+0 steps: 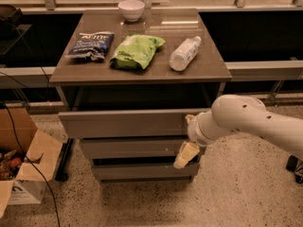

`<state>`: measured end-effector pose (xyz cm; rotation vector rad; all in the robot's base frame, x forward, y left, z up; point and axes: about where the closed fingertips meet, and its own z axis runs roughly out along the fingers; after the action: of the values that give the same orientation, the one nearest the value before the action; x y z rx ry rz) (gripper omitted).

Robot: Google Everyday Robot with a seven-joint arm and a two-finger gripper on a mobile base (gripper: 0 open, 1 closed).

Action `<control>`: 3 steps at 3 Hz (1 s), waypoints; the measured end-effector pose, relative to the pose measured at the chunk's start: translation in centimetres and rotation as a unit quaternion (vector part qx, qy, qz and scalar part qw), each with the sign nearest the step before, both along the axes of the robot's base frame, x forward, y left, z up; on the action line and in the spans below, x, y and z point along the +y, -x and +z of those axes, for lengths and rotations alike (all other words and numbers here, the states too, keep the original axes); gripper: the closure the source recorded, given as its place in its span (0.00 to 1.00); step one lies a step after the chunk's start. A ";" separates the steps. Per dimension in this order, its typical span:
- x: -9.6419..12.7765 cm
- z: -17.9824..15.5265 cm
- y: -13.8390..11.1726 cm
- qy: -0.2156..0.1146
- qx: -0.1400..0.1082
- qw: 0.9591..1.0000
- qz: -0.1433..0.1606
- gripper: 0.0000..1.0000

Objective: Close top drawer

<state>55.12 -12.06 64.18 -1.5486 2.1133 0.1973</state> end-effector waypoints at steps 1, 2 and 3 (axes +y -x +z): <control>0.4 -0.2 -3.5 -0.006 -0.011 1.000 0.000 0.16; 0.6 -0.6 -4.8 -0.008 -0.012 1.000 0.001 0.39; 0.9 -1.2 -8.5 -0.014 -0.018 1.000 -0.001 0.62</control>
Offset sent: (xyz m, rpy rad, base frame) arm 0.1877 0.0169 -0.0245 0.0591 -0.0641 -0.0009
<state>63.65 -11.19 62.95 -1.5230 2.0757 0.1949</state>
